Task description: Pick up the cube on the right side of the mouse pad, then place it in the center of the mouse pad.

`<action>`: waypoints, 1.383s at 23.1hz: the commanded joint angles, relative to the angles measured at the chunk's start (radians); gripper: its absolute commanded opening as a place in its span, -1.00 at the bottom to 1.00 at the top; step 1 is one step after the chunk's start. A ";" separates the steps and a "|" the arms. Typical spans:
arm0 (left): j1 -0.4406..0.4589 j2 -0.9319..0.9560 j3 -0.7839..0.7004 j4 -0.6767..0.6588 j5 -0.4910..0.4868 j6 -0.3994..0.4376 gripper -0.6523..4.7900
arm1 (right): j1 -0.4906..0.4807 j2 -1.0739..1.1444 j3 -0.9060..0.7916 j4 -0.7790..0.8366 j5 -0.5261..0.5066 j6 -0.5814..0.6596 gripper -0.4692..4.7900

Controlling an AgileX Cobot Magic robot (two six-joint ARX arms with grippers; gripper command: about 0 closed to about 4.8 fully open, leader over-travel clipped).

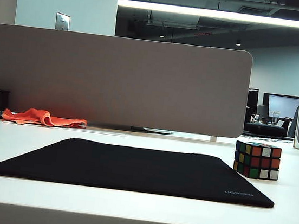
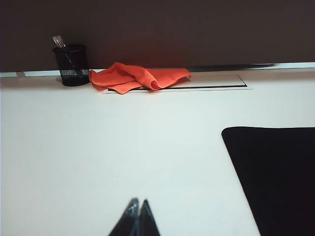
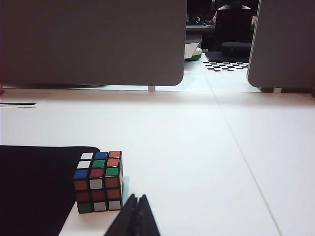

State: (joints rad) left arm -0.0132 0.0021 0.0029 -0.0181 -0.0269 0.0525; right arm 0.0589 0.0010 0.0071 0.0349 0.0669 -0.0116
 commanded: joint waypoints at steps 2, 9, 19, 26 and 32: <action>0.000 0.000 0.003 0.013 0.005 0.000 -0.78 | 0.000 -0.002 -0.006 0.024 -0.006 0.004 -0.82; -0.001 0.000 0.004 0.018 0.033 -0.027 -0.78 | 0.000 -0.002 -0.006 0.029 -0.005 0.004 -0.82; -0.001 0.000 0.017 0.009 0.310 -0.045 -0.78 | 0.001 -0.002 -0.006 0.039 -0.002 0.070 -0.83; -0.066 0.001 0.090 -0.085 0.457 -0.094 -0.78 | 0.001 -0.002 0.007 0.014 0.023 0.149 -0.83; -0.119 0.058 0.212 -0.208 0.450 -0.113 -0.78 | 0.001 0.029 0.147 -0.149 0.073 0.180 -0.84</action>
State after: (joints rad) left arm -0.1333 0.0341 0.1795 -0.2150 0.4236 -0.0578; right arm 0.0593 0.0162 0.1375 -0.0845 0.1368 0.1581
